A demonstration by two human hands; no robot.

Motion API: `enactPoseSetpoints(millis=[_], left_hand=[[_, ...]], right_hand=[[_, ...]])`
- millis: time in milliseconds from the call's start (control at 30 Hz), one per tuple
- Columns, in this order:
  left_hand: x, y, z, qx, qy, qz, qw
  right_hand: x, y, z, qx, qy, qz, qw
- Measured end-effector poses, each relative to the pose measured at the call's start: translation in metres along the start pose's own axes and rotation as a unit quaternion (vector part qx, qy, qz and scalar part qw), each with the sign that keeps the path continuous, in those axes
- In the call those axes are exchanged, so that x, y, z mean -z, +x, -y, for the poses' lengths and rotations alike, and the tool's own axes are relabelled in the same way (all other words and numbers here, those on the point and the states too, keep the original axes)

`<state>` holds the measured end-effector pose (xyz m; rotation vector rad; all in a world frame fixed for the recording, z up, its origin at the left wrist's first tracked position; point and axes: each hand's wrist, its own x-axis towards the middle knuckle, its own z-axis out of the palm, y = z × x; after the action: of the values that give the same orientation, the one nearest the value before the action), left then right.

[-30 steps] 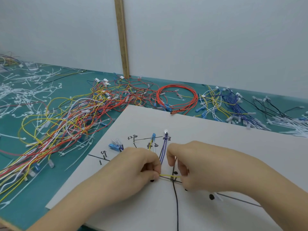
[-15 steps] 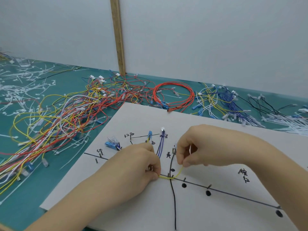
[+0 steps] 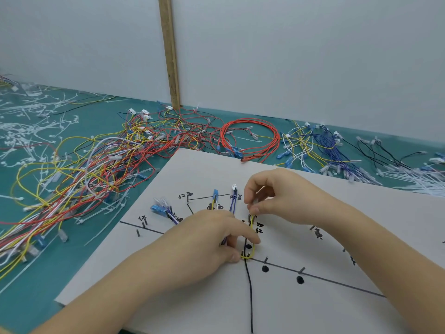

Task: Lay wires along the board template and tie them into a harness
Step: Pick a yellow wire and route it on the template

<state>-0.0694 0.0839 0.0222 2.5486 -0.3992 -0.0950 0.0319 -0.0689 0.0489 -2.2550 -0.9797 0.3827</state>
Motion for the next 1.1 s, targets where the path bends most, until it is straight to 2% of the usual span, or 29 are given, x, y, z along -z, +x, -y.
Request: enactPoseSetpoints(millis=[267, 433, 567, 700, 867, 1100], left_hand=[[0.003, 0.007, 0.002, 0.022, 0.013, 0.052, 0.998], [0.004, 0.008, 0.002, 0.029, 0.018, 0.070, 0.997], [0.003, 0.005, 0.001, 0.017, 0.024, 0.068, 0.997], [0.004, 0.004, 0.001, 0.011, 0.019, 0.063, 0.998], [0.003, 0.009, 0.001, 0.027, 0.029, 0.071, 0.997], [0.003, 0.004, 0.002, 0.014, 0.011, 0.058, 0.998]], right_hand=[[-0.006, 0.003, -0.006, -0.018, -0.076, -0.033, 0.996], [0.001, 0.002, -0.009, -0.036, -0.047, 0.009, 0.998], [-0.001, 0.001, -0.008, -0.029, -0.031, -0.010, 0.999], [-0.003, 0.000, -0.005, -0.019, -0.027, 0.019, 0.999], [-0.002, -0.001, -0.003, -0.020, -0.031, 0.018, 0.999], [0.001, -0.005, 0.002, -0.025, -0.084, 0.051, 0.995]])
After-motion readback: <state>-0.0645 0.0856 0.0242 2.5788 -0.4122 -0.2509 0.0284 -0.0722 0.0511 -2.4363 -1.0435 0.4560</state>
